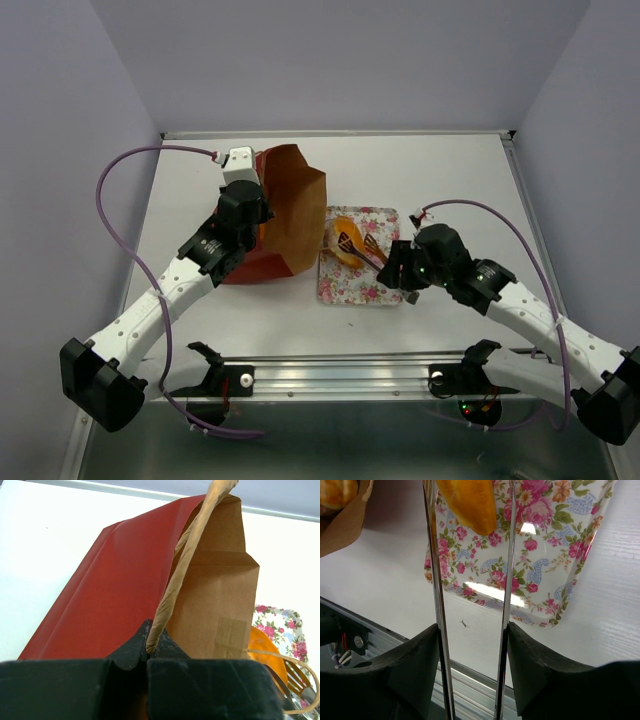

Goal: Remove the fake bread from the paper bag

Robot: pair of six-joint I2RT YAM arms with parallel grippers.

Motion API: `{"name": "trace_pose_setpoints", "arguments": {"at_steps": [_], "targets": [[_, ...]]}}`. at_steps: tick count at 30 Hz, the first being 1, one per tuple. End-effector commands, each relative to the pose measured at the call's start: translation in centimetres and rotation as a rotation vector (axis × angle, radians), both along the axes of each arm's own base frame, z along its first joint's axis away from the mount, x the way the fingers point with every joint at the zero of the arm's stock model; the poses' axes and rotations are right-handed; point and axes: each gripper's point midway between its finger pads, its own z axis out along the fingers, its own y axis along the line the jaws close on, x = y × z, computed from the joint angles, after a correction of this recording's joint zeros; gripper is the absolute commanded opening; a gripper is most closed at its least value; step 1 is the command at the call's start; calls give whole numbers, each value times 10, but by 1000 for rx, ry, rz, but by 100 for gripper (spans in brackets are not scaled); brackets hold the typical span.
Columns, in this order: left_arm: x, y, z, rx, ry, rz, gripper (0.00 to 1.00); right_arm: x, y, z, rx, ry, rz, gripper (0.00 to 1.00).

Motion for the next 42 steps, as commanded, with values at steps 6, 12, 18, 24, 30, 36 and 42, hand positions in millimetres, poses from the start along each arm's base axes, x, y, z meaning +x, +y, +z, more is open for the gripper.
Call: {"name": "trace_pose_setpoints", "arguments": {"at_steps": [6,12,18,24,30,36,42], "targets": [[2,-3,31,-34,-71,-4,0,21,-3,55,0,-137,-37,59],[1,-4,32,-34,-73,-17,0,30,-11,93,-4,-222,-71,58],[1,-8,32,-30,-70,-40,0,37,-14,137,5,-325,-74,53],[-2,-11,31,-30,-66,-71,0,34,17,165,78,-371,92,51],[-7,-5,21,-11,-33,-57,0,26,72,155,191,-302,349,50],[-16,-5,13,-8,22,-70,0,42,112,126,254,-210,425,50],[-27,-3,17,-8,31,-102,0,68,140,114,301,-190,419,50]]}}
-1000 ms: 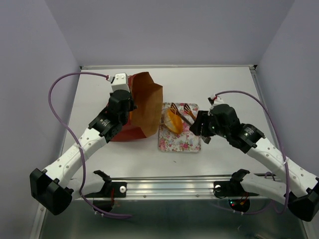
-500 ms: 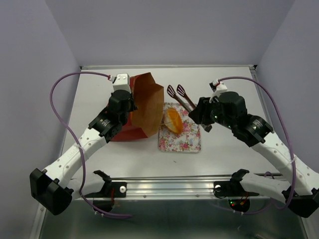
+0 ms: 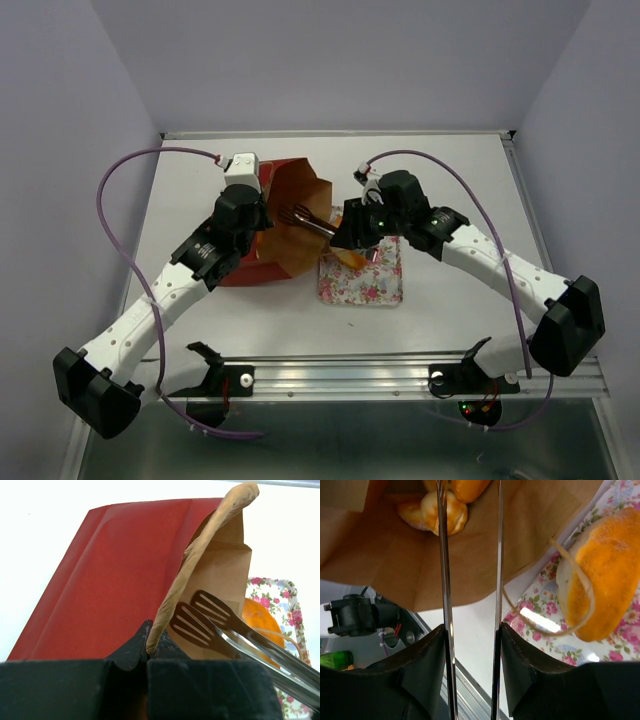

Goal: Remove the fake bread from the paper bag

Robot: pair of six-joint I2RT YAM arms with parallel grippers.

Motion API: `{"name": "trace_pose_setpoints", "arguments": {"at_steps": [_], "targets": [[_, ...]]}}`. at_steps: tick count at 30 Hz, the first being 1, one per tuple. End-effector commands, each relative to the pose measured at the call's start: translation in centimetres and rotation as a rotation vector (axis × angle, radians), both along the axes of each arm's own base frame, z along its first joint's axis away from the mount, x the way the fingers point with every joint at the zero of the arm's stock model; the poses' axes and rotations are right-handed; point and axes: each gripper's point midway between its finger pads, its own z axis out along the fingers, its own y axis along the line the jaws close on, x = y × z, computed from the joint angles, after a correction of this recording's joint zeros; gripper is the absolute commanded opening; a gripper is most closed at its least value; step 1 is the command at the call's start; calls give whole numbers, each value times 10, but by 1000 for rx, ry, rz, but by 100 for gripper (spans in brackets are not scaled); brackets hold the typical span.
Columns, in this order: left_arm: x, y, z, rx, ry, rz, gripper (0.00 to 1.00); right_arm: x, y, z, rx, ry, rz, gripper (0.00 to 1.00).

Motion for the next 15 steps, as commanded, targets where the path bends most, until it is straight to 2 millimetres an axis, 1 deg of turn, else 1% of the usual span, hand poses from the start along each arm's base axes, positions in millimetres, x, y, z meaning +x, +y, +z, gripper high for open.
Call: {"name": "trace_pose_setpoints", "arguments": {"at_steps": [1,2,3,5,6,8,11,13,14,15], "targets": [[-12,4,29,-37,-42,-17,0,20,32,40,162,-83,21,50],[-13,2,28,-40,-39,-27,0,23,34,37,161,-78,18,50],[-17,-1,27,-55,-36,-51,0,26,38,29,159,-50,12,50],[-22,-1,27,-74,-38,-62,0,29,41,20,155,-28,12,50],[-24,0,22,-79,-29,-58,0,28,42,11,149,-11,9,50],[-26,-1,19,-88,-27,-63,0,31,45,6,163,-6,4,50],[-27,-6,6,-79,-2,-93,0,31,48,-1,174,6,14,51],[-28,-8,2,-75,10,-104,0,31,54,-3,183,8,20,53],[-28,-9,0,-75,12,-108,0,32,55,-1,188,3,19,53],[-28,-10,-3,-76,16,-116,0,34,57,-7,179,16,20,53]]}}
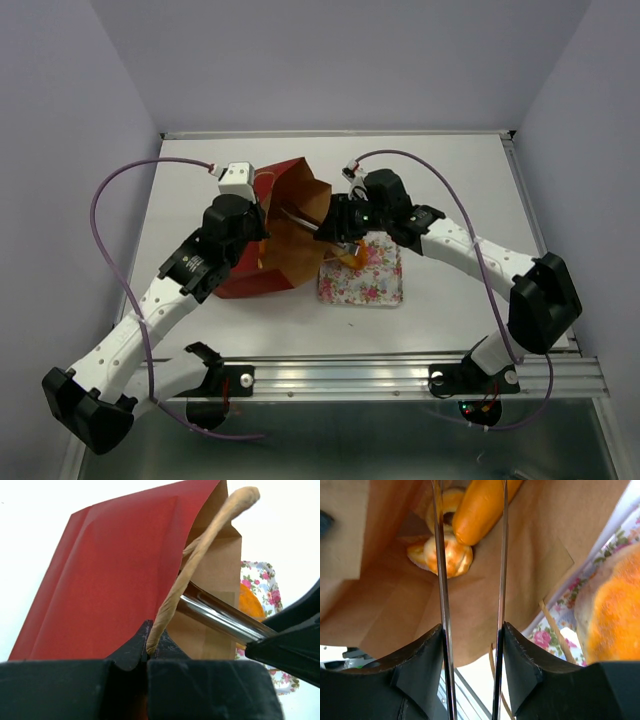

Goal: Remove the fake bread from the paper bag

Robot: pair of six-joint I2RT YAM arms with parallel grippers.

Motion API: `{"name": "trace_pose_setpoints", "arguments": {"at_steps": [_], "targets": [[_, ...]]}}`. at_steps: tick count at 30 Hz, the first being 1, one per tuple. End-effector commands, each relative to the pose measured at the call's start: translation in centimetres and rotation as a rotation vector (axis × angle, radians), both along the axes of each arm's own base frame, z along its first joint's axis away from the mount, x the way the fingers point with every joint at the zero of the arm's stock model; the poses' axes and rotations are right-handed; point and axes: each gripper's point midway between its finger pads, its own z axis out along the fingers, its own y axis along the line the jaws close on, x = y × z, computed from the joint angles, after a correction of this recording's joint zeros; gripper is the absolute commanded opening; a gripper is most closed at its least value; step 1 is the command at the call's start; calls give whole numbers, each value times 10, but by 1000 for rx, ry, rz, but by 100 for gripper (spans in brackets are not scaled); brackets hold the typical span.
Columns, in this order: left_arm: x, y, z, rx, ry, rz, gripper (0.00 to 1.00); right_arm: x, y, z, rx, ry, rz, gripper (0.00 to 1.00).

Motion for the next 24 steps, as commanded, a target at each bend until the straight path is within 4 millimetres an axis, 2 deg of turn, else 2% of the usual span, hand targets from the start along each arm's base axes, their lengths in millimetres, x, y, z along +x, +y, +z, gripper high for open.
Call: {"name": "trace_pose_setpoints", "arguments": {"at_steps": [1,6,11,17,24], "targets": [[-1,-11,-6,-23,2,-44,0,4,23,18,85,-54,38,53],[0,-19,-9,-39,-13,-82,0,16,28,-3,12,-46,-16,54],[-1,-23,-8,-64,-20,-98,0,22,40,-32,-35,12,-42,55],[-2,-27,1,-108,-46,-109,0,36,56,-32,-19,-8,-95,56],[-5,-34,-5,-169,-47,-125,0,44,75,-16,80,-33,-130,56]]}}
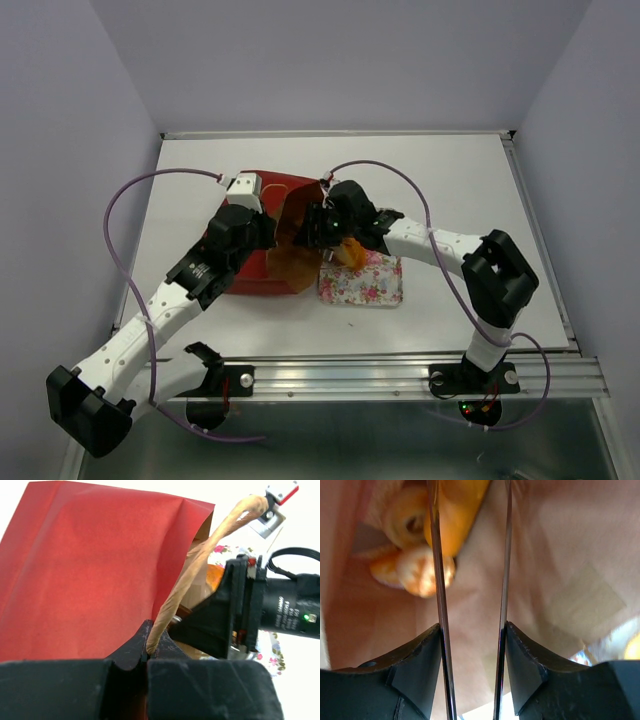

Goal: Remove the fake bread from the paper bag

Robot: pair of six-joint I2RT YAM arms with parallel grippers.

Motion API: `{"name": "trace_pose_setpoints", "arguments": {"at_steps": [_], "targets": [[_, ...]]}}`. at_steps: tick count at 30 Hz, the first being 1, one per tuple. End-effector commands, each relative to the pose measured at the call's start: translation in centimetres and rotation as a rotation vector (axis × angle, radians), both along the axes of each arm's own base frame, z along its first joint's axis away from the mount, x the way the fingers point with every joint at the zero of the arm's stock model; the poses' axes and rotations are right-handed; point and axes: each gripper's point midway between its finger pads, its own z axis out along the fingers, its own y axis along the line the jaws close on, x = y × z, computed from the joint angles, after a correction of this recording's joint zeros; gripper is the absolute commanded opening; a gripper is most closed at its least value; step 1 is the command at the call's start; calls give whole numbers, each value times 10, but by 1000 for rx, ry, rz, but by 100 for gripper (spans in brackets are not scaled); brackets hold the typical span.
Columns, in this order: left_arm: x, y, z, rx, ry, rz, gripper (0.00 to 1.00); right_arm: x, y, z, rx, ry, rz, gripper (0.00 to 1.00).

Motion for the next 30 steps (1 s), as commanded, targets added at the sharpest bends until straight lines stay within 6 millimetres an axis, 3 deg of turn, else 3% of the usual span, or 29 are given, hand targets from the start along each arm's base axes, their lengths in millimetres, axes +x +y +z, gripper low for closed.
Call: {"name": "trace_pose_setpoints", "arguments": {"at_steps": [1,6,10,21,30], "targets": [[1,-13,20,-109,-61,-29,0,27,23,46,130,-126,-73,56],[1,-16,25,-146,-78,-32,0,31,28,46,132,-137,-94,56],[2,-15,32,-166,-97,-22,0,23,39,32,165,-91,-40,56],[-2,-18,34,-166,-104,-50,0,41,42,14,124,-118,-111,57],[0,-12,34,-153,-106,-22,0,33,32,26,113,-124,-109,60]]}}
